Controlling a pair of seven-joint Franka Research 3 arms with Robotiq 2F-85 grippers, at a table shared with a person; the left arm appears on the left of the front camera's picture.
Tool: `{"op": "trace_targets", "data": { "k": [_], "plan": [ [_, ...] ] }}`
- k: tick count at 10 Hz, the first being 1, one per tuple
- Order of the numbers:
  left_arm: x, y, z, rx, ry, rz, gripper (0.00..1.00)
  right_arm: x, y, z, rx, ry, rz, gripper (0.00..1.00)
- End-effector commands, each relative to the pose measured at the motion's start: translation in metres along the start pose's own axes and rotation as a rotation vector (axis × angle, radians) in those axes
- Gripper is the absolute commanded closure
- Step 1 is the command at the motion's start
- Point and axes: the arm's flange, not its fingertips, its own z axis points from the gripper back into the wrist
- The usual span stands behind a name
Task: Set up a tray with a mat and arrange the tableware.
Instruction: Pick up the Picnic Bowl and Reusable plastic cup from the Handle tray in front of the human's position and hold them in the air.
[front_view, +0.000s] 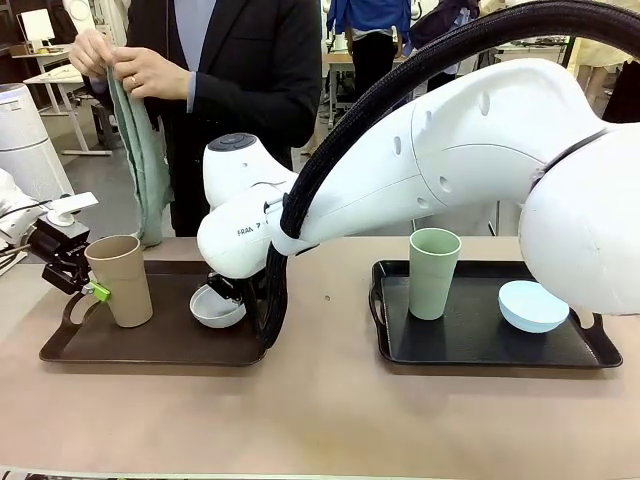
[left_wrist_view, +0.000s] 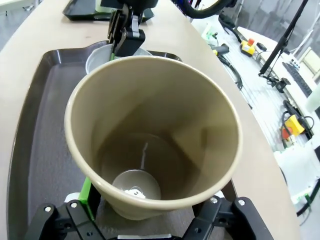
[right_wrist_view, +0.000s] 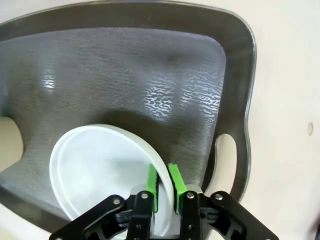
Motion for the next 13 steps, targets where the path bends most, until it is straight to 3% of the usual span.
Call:
{"op": "trace_targets", "data": {
  "k": [1, 2, 3, 5, 6, 9, 13],
  "plan": [
    [-0.001, 0.001, -0.001, -0.013, 0.014, 0.008, 1.0, -0.002, -0.004, -0.004, -0.024, 0.014, 0.008, 1.0],
    [-0.001, 0.001, -0.002, -0.015, 0.014, 0.009, 0.74, -0.002, -0.004, -0.004, -0.026, 0.013, 0.009, 1.0],
    [-0.001, 0.002, -0.002, -0.015, 0.016, 0.009, 1.0, -0.001, -0.002, -0.003, -0.027, 0.011, 0.008, 1.0],
    [-0.001, 0.001, -0.002, -0.015, 0.018, 0.011, 1.0, -0.001, -0.005, -0.004, -0.03, 0.01, -0.001, 1.0],
    [0.001, 0.001, -0.001, -0.012, 0.017, 0.031, 0.64, -0.001, -0.006, -0.004, -0.033, 0.007, -0.014, 1.0],
    [0.047, -0.024, 0.023, 0.012, -0.046, -0.043, 0.64, -0.011, -0.007, 0.046, 0.055, -0.036, -0.008, 1.0],
    [0.138, -0.074, 0.061, 0.078, -0.023, -0.184, 0.64, -0.036, -0.015, 0.157, 0.124, -0.245, -0.009, 1.0]
  ]
}}
